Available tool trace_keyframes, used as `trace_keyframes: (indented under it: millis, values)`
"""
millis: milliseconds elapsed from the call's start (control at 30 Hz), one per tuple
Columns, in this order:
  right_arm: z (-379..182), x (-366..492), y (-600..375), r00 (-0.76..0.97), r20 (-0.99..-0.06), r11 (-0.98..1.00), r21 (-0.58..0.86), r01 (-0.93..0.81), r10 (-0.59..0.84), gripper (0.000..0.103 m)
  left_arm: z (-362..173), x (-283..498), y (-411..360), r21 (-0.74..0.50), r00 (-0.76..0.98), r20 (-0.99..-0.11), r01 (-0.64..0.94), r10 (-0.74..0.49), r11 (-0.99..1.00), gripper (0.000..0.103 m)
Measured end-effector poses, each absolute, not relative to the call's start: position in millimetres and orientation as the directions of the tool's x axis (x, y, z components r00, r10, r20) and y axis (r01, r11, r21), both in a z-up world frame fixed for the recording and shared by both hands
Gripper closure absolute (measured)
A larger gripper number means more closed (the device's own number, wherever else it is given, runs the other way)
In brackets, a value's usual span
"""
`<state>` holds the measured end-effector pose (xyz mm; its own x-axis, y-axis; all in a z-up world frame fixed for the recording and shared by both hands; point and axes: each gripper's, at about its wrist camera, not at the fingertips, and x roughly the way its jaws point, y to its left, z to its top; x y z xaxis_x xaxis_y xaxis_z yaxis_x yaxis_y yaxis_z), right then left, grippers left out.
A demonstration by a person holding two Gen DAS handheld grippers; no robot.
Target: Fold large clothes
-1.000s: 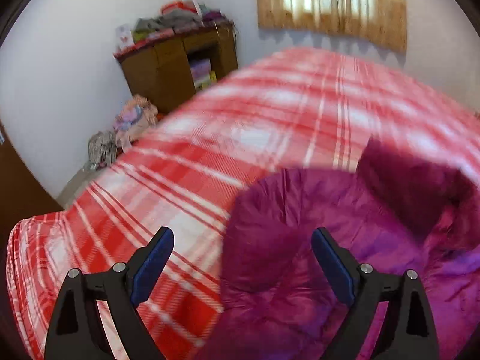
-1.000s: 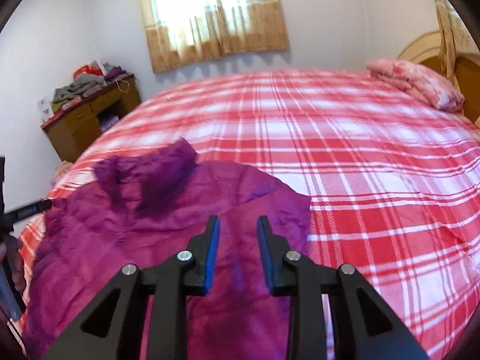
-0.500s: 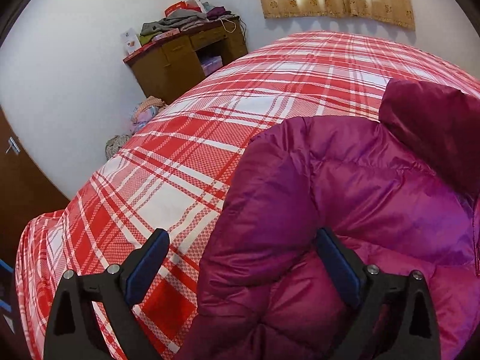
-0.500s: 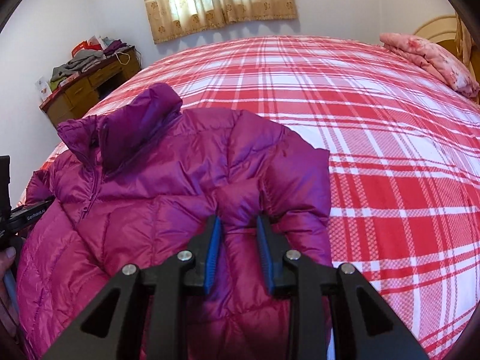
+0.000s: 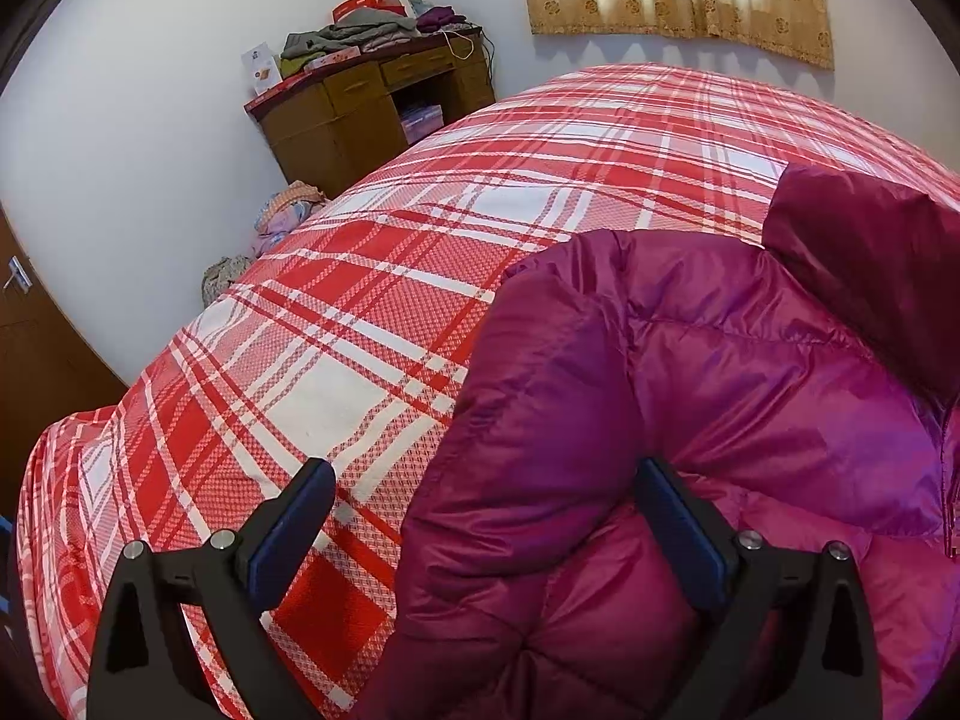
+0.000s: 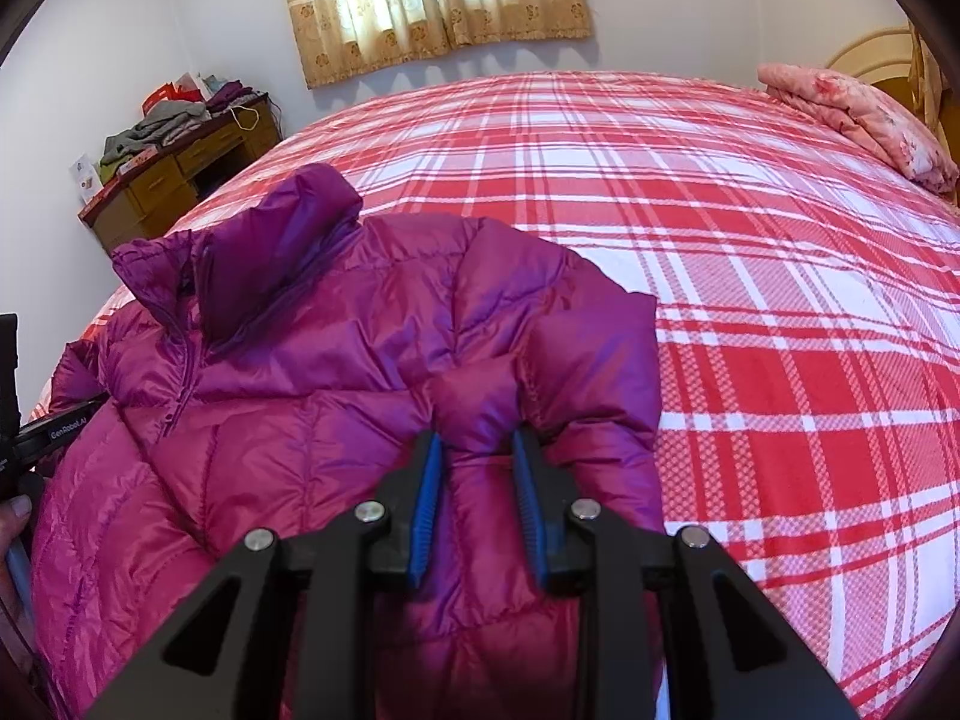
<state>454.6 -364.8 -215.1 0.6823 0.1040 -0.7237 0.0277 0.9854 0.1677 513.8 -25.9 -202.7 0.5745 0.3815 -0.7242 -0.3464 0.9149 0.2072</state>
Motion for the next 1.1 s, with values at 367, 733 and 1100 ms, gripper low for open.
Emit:
trace_keyframes:
  millis: [367,733,1100]
  values:
    - [-215,454,-365,0.684,-0.723,0.986,0.163,0.029,0.100,0.074,-203,514,-25,0.201,0.575,-0.726,-0.345,0.376,0.917,0.002]
    - [-215,454,-365,0.684,-0.723,0.987,0.161,0.028,0.098,0.074,-204,514,-25,0.206,0.575,-0.725,-0.344,0.379,0.916,0.002]
    - [-168,459,-369,0.687,-0.714,0.985,0.170,-0.014,0.133,0.029,-111,527,-24,0.069,0.679,-0.708,-0.206,0.193,0.976,0.002]
